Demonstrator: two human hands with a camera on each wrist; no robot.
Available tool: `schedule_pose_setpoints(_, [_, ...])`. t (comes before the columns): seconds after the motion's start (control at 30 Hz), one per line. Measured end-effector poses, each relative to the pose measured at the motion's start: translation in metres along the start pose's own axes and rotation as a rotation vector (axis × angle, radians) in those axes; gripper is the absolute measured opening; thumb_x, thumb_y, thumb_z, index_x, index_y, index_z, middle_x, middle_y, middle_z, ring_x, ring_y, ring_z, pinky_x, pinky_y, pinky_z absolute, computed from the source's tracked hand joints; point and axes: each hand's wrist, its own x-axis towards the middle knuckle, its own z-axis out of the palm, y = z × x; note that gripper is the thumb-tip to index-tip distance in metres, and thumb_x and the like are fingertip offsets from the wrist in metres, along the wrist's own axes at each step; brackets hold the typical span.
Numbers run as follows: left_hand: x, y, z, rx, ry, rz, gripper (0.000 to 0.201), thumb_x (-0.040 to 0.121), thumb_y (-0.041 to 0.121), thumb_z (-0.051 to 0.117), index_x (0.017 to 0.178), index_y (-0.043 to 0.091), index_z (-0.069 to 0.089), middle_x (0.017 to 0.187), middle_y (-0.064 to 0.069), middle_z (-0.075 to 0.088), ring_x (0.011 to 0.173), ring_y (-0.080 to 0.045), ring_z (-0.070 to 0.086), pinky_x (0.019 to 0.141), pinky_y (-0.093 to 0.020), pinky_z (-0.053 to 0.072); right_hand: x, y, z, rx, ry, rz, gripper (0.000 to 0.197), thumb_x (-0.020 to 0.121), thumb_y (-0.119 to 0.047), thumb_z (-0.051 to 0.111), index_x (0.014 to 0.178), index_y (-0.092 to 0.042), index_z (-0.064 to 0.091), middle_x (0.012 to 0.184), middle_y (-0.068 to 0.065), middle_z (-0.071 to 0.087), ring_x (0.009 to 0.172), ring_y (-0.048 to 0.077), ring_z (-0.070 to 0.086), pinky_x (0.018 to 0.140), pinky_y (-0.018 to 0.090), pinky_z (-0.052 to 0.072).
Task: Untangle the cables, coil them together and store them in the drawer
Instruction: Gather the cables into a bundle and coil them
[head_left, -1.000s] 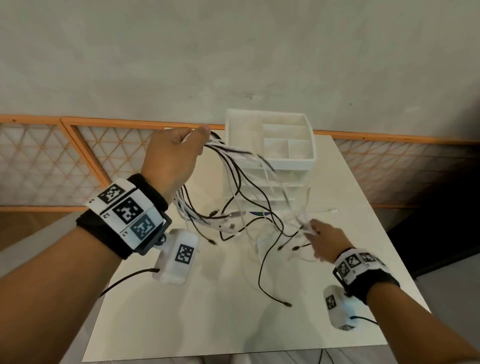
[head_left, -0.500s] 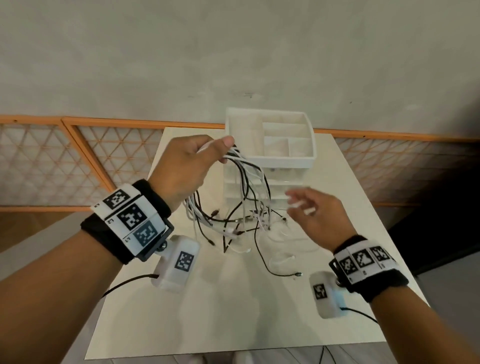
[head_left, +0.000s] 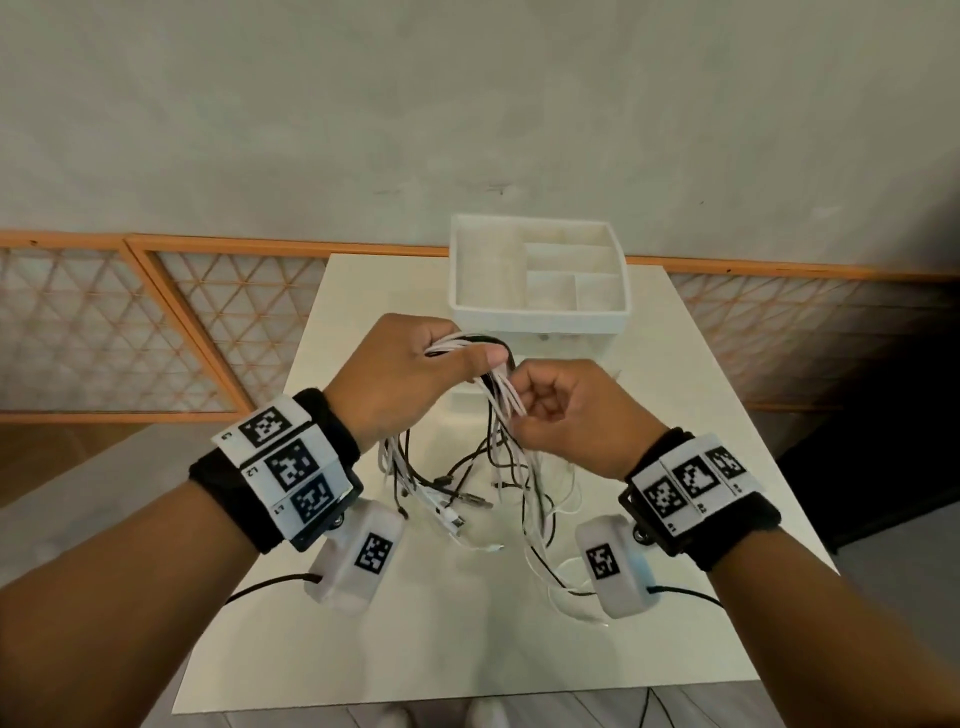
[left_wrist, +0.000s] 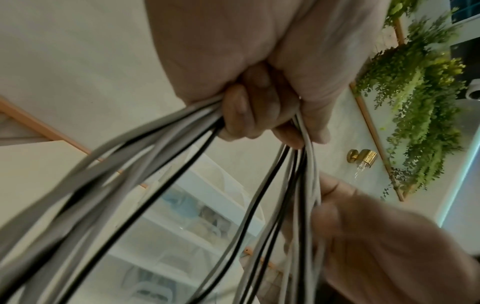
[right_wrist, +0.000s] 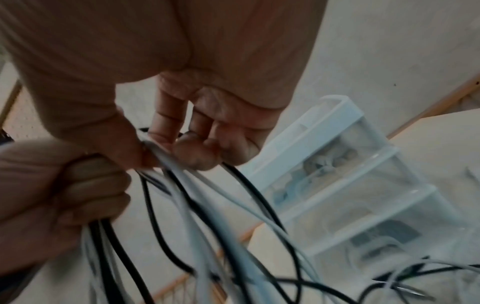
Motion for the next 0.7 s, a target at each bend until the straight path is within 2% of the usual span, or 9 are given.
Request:
schedule_pose_setpoints(0.1, [0.007, -0.001, -0.015, -0.089, 0.124, -0.018, 0.038, 0.086, 0.038, 0.072, 0.074, 0.003, 0.067, 0.04, 0.014, 0.041, 0.042, -0.011, 0.027, 0.043, -0.022, 0.025, -0.008, 0.032, 0.003, -0.251, -0.067, 0.115, 0.012, 0.086, -0.01, 0.068, 0.079, -0.02, 0.068, 0.065, -0.01, 0.061, 0.053, -0.002, 0.053, 0.062, 0.022, 0.047])
schedule_pose_setpoints(0.2, [0.019, 0.003, -0.034, -0.214, 0.263, 0.001, 0.057, 0.084, 0.044, 0.073, 0.085, -0.012, 0.061, 0.047, 0.009, 0.028, 0.043, -0.016, 0.021, 0.047, -0.026, 0.02, -0.026, 0.08, 0.004, -0.533, -0.113, 0.395, 0.019, 0.094, -0.018, 0.056, 0.089, -0.026, 0.072, 0.066, -0.009, 0.066, 0.042, -0.007, 0.055, 0.054, 0.017, 0.046])
schedule_pose_setpoints(0.27, [0.023, 0.008, -0.04, -0.249, 0.307, 0.008, 0.055, 0.083, 0.044, 0.074, 0.082, -0.009, 0.062, 0.047, 0.008, 0.024, 0.043, -0.016, 0.019, 0.046, -0.026, 0.02, -0.035, 0.107, -0.005, -0.515, -0.054, 0.601, 0.022, 0.097, -0.024, 0.05, 0.096, -0.022, 0.072, 0.074, -0.001, 0.072, 0.052, 0.005, 0.066, 0.053, 0.024, 0.053])
schedule_pose_setpoints(0.33, [0.023, 0.01, -0.041, -0.268, 0.327, 0.004, 0.043, 0.084, 0.044, 0.074, 0.072, 0.004, 0.065, 0.049, 0.006, 0.022, 0.043, -0.016, 0.017, 0.046, -0.025, 0.02, -0.035, 0.122, -0.021, -0.588, -0.003, 0.688, 0.029, 0.1, -0.034, 0.045, 0.102, -0.017, 0.068, 0.089, 0.004, 0.071, 0.084, 0.027, 0.073, 0.07, 0.034, 0.058])
schedule_pose_setpoints(0.4, [0.023, 0.009, -0.038, -0.25, 0.328, 0.006, 0.039, 0.084, 0.046, 0.073, 0.062, 0.015, 0.061, 0.051, 0.003, 0.022, 0.043, -0.017, 0.018, 0.046, -0.025, 0.02, -0.03, 0.123, -0.043, -0.643, 0.16, 0.667, 0.036, 0.103, -0.041, 0.04, 0.123, -0.021, 0.063, 0.116, 0.012, 0.069, 0.111, 0.035, 0.065, 0.093, 0.037, 0.051])
schedule_pose_setpoints(0.47, [0.023, 0.008, -0.033, -0.242, 0.321, 0.003, 0.04, 0.083, 0.047, 0.073, 0.059, 0.019, 0.059, 0.052, 0.001, 0.021, 0.044, -0.017, 0.018, 0.047, -0.027, 0.019, -0.026, 0.114, -0.064, -0.569, 0.424, 0.562, 0.046, 0.102, -0.044, 0.04, 0.143, -0.023, 0.048, 0.14, 0.013, 0.057, 0.126, 0.035, 0.054, 0.106, 0.041, 0.041])
schedule_pose_setpoints(0.53, [0.023, 0.008, -0.028, -0.271, 0.313, -0.017, 0.039, 0.085, 0.044, 0.072, 0.053, 0.024, 0.062, 0.052, 0.003, 0.02, 0.047, -0.018, 0.015, 0.047, -0.029, 0.016, -0.023, 0.105, -0.076, -0.559, 0.53, 0.508, 0.049, 0.1, -0.043, 0.046, 0.146, -0.024, 0.042, 0.141, 0.014, 0.055, 0.126, 0.036, 0.053, 0.105, 0.043, 0.04])
schedule_pose_setpoints(0.6, [0.024, 0.007, -0.025, -0.286, 0.284, -0.031, 0.039, 0.088, 0.039, 0.07, 0.051, 0.028, 0.065, 0.049, 0.007, 0.019, 0.048, -0.018, 0.014, 0.047, -0.028, 0.015, -0.024, 0.098, -0.073, -0.644, 0.452, 0.524, 0.049, 0.095, -0.035, 0.057, 0.142, -0.026, 0.046, 0.137, 0.012, 0.056, 0.119, 0.035, 0.056, 0.101, 0.041, 0.044])
schedule_pose_setpoints(0.7, [0.024, 0.005, -0.022, -0.296, 0.222, -0.027, 0.037, 0.086, 0.041, 0.072, 0.067, 0.01, 0.065, 0.047, 0.011, 0.021, 0.043, -0.014, 0.017, 0.047, -0.025, 0.018, -0.023, 0.075, -0.051, -0.525, 0.446, 0.268, 0.04, 0.087, -0.021, 0.07, 0.126, -0.027, 0.061, 0.129, 0.0, 0.061, 0.096, 0.02, 0.064, 0.085, 0.028, 0.046])
